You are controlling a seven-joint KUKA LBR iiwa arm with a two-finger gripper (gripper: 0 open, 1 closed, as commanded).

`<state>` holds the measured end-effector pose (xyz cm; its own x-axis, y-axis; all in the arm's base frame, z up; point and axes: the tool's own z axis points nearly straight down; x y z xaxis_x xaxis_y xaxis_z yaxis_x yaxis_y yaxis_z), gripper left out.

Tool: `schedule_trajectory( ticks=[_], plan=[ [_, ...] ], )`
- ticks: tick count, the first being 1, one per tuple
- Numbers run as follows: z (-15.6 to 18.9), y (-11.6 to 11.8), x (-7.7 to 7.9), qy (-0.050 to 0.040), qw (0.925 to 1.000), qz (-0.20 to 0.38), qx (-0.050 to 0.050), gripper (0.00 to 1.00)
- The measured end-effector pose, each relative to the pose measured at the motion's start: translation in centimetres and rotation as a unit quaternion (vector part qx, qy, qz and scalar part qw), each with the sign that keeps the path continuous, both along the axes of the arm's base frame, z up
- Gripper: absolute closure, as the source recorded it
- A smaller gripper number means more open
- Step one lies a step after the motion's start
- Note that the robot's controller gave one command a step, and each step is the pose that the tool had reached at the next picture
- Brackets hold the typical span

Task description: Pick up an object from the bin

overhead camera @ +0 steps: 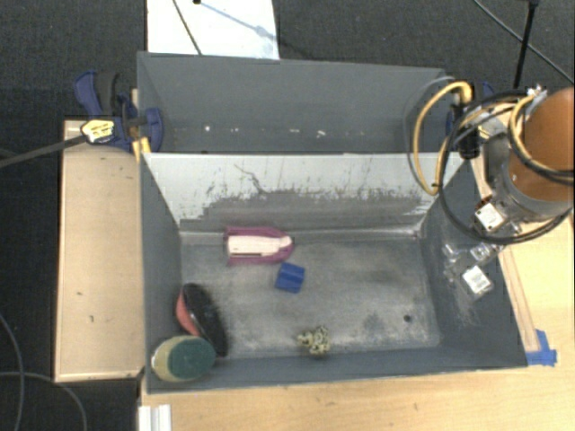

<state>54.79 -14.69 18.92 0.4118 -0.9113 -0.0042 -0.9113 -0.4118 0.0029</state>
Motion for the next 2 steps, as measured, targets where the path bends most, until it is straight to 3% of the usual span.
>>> schedule_trajectory(
  ticks=[1,2],
  plan=[
    [-1.4,2.5,-1.5,-0.0005,0.9996,-0.029,0.0,1.0],
    [6.9,1.7,1.9,-0.0052,0.9886,-0.15,-0.001,1.0]
  ],
)
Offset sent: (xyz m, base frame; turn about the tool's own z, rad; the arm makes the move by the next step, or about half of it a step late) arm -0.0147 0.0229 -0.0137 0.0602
